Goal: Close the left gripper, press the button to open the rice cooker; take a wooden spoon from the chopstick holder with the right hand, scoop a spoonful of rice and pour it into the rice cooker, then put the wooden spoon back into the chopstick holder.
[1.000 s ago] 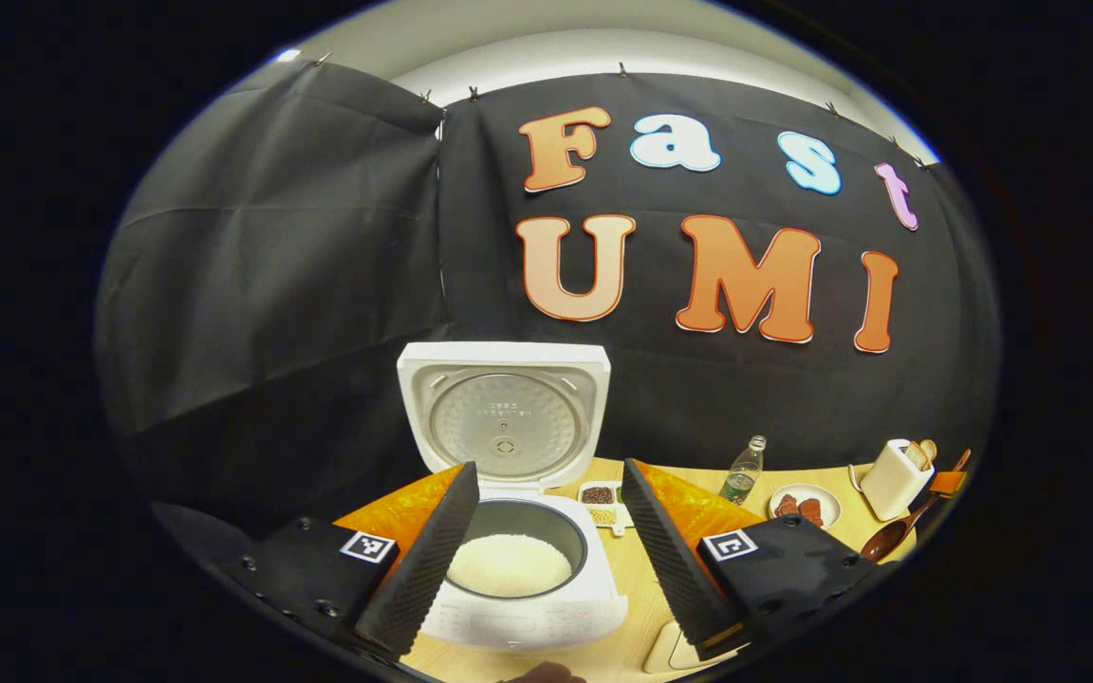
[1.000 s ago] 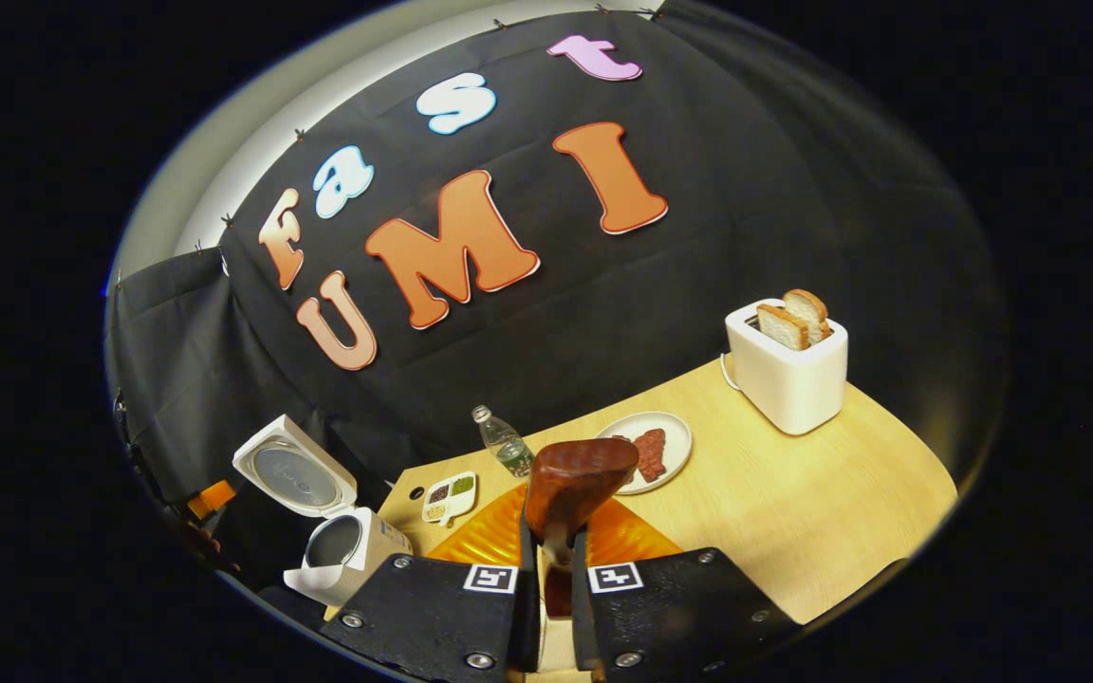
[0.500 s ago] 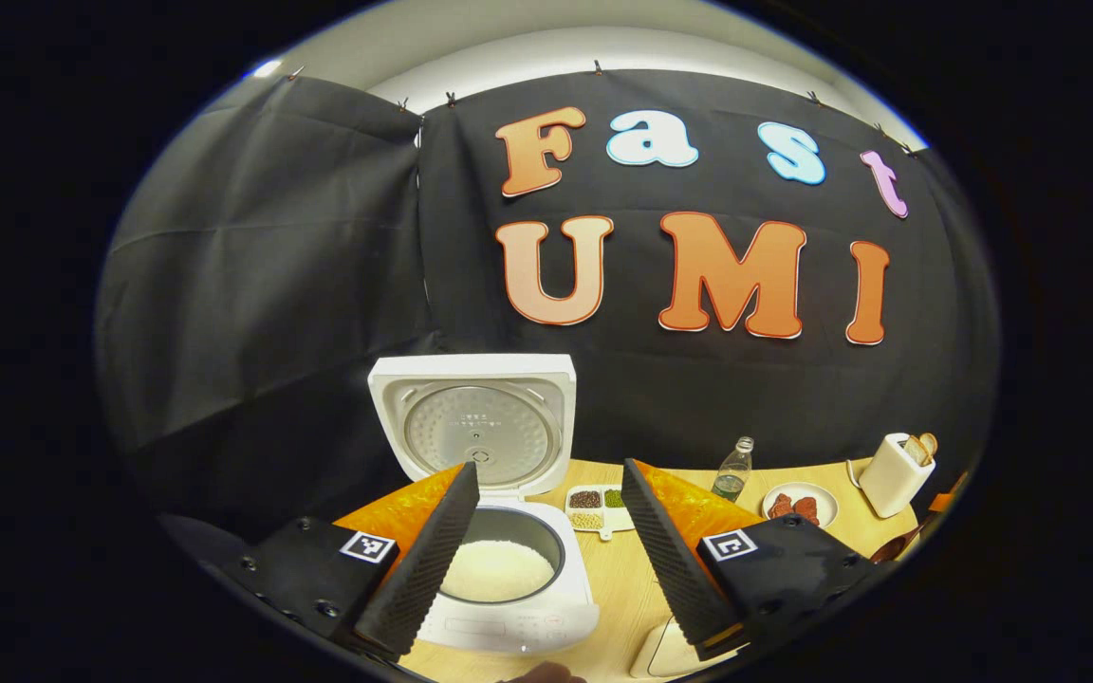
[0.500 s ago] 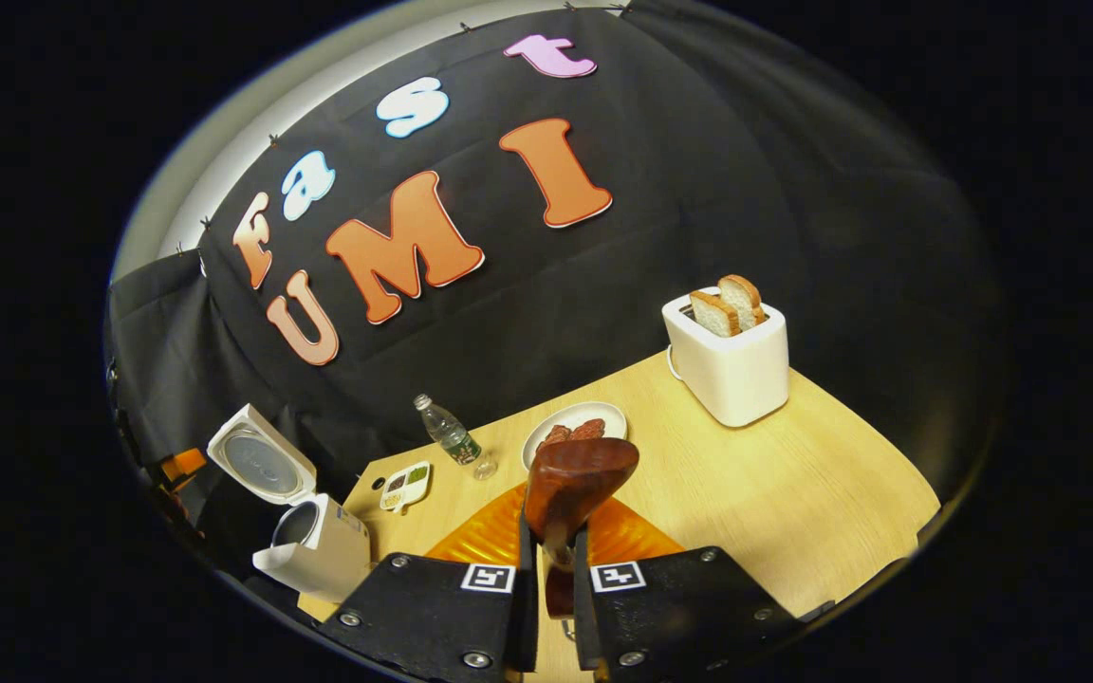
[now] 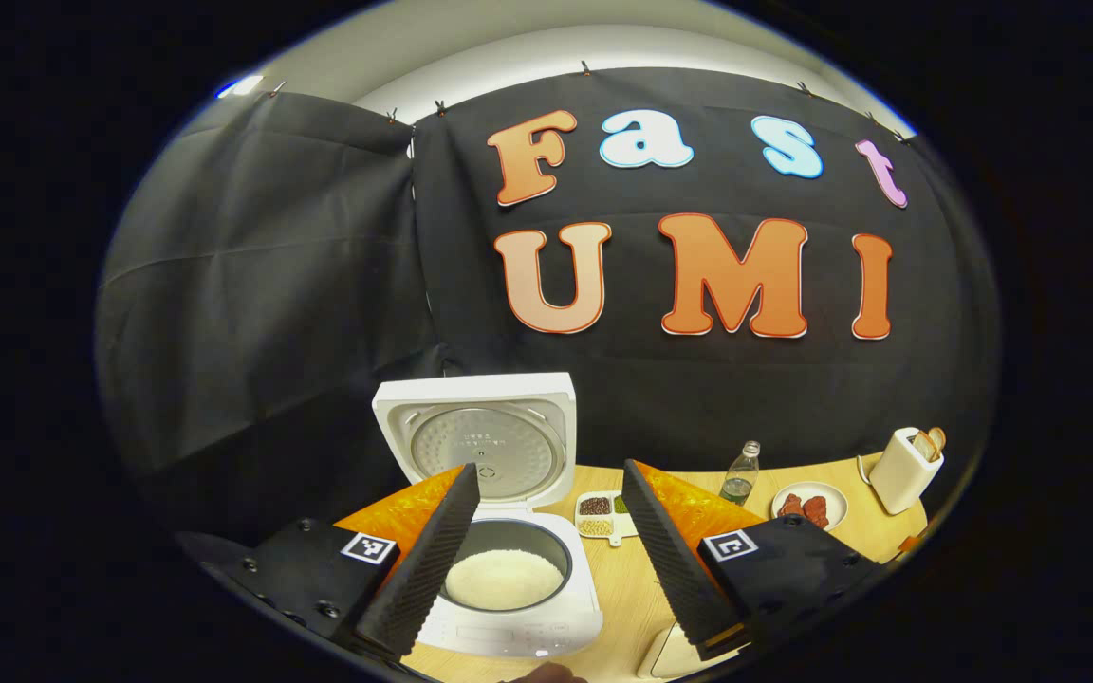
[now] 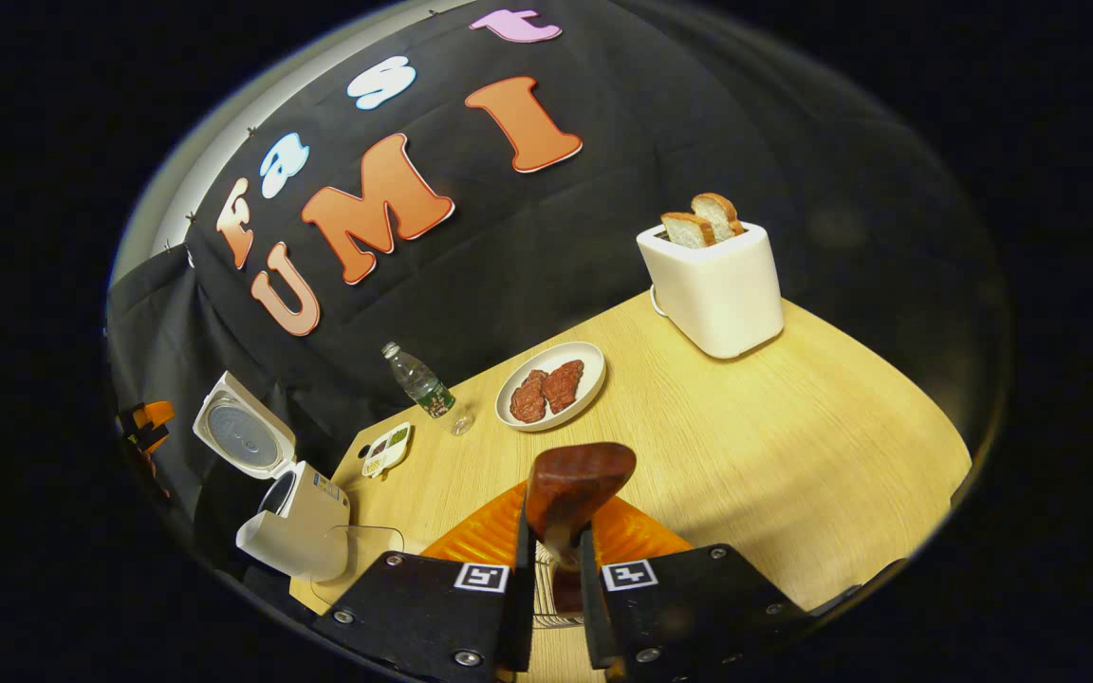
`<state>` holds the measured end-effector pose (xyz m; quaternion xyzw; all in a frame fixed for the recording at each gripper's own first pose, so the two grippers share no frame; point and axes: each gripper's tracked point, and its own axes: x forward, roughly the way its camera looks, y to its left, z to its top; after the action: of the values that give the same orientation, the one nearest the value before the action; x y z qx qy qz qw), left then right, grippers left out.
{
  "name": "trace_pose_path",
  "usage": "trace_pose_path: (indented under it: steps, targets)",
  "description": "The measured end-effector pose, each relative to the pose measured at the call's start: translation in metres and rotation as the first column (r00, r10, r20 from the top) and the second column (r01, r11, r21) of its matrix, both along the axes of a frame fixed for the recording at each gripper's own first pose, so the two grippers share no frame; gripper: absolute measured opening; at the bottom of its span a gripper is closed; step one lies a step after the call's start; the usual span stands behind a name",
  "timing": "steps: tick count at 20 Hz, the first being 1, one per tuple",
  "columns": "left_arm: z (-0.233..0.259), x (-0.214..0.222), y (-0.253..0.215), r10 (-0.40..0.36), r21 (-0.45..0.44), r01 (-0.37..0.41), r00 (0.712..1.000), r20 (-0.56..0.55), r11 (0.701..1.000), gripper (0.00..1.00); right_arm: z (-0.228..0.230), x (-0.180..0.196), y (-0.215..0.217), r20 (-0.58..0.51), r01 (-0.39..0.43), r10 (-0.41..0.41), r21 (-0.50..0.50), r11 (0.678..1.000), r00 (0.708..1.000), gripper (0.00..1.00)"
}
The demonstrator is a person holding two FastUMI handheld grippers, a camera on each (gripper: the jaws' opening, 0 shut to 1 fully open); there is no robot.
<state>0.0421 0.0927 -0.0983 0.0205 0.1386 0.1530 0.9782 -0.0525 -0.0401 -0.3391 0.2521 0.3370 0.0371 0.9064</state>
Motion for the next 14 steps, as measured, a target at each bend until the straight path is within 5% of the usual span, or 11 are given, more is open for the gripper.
trace_pose_path:
  steps: [5, 7, 9, 14]
  targets:
    - [0.041, 0.032, 0.038, 0.038, -0.051, -0.035, 0.997, 0.063, 0.998, 1.0, 0.012, 0.006, -0.019, -0.007, 0.057, -0.058, -0.045, 0.997, 0.998, 0.29]
    - [0.045, 0.045, 0.06, 0.058, -0.112, -0.051, 0.997, 0.054, 0.992, 1.0, 0.026, 0.008, -0.03, 0.015, 0.087, -0.086, -0.075, 0.993, 0.996, 0.58]
    - [0.043, 0.061, 0.077, 0.065, -0.186, -0.06, 0.998, 0.022, 0.981, 0.99, 0.049, 0.013, -0.039, 0.06, 0.12, -0.115, -0.097, 0.988, 0.992, 0.74]
    - [0.038, 0.117, 0.125, 0.083, -0.221, -0.088, 0.996, -0.029, 0.971, 0.99, 0.11, 0.017, -0.05, 0.154, 0.169, -0.141, -0.185, 0.968, 0.978, 0.85]
